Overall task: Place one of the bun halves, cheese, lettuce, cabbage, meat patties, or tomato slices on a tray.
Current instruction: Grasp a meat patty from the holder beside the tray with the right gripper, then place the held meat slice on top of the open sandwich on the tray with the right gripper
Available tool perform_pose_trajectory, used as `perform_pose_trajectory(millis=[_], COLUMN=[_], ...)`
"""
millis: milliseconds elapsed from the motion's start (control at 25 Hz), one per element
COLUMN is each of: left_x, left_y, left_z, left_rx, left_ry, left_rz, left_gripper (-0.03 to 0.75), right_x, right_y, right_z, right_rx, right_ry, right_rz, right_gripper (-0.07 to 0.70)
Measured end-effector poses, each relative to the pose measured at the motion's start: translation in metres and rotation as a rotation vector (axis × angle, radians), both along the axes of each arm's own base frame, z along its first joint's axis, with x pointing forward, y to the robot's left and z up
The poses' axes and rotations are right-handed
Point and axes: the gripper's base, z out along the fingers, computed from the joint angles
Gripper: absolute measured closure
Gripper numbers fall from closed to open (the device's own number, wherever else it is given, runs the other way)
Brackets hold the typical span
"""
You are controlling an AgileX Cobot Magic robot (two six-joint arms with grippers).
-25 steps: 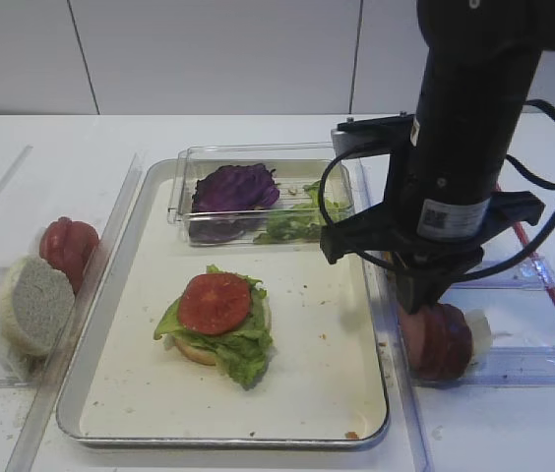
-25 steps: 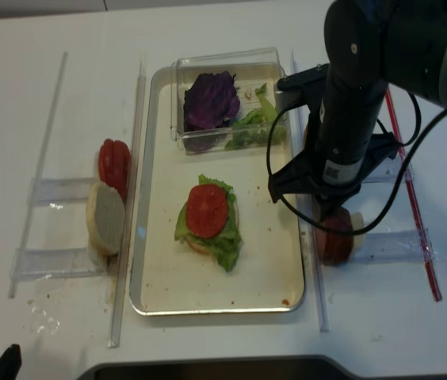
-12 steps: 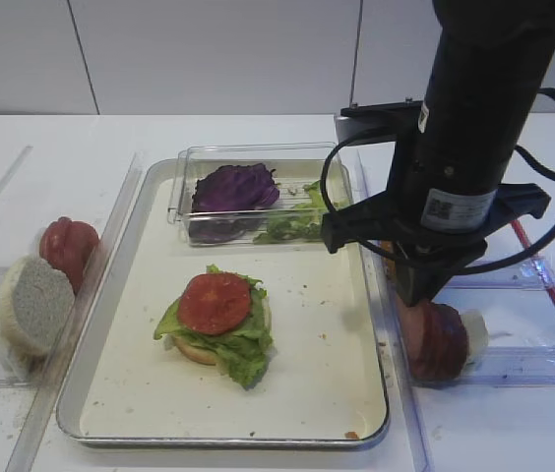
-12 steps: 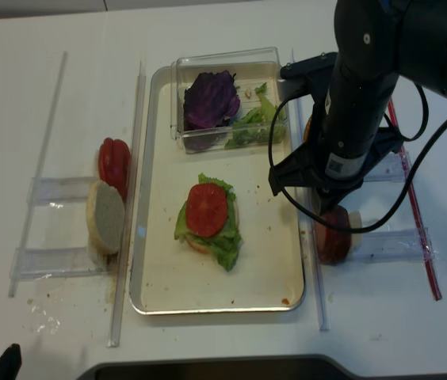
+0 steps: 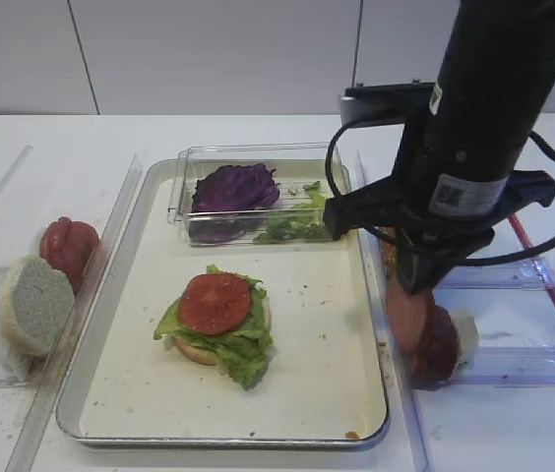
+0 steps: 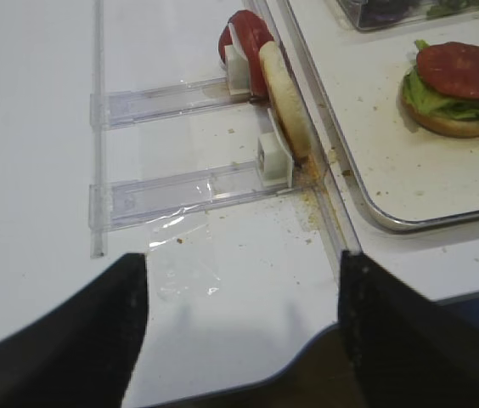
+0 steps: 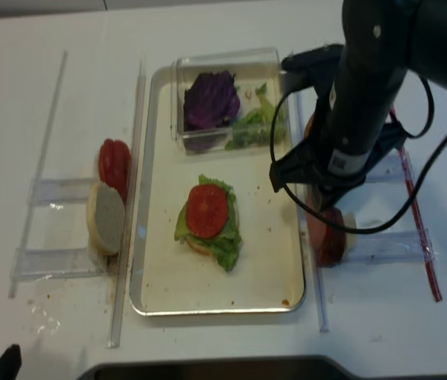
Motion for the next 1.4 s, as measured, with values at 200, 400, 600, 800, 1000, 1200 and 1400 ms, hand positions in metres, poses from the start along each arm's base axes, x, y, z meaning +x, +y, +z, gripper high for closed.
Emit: perform_pose_trajectory(millis=[200,400,600,800,1000,1200,1400], left_x=[0.0,0.0,0.0,0.0,0.0,0.0,0.0], left_y=[0.0,0.0,0.0,0.0,0.0,0.0,0.001], left_z=[0.0,0.0,0.0,0.0,0.0,0.0,0.0], left_rx=[0.0,0.0,0.0,0.0,0.0,0.0,-0.009], left_ry=[0.0,0.0,0.0,0.0,0.0,0.0,0.001], left_rz=[0.0,0.0,0.0,0.0,0.0,0.0,0.016], left_gripper=[0.276,0.276,0.276,0.276,0.276,0.276,0.276], right_x=[-0.004,-0.007,-0.01,-0.009,-0.007,-0.003,-0.002], right_y=[-0.003,-0.004,-0.001,0.006,0.01,0.013,0.015], right_z=[0.01,0.016,0.018,0.02,0.021,0.023,0.024], right_rx=[0.018,0.031,0.066,0.154,0.198,0.231,0.254], right_ry=[-0.031,-0.04,-0.029,-0.034,-0.068,-0.109,-0.128], right_rz=[0.004,0.005,0.01,0.011,0.025,0.036,0.041], right_gripper=[0.552,0.552,0.552,0.552,0.552,0.552,0.552])
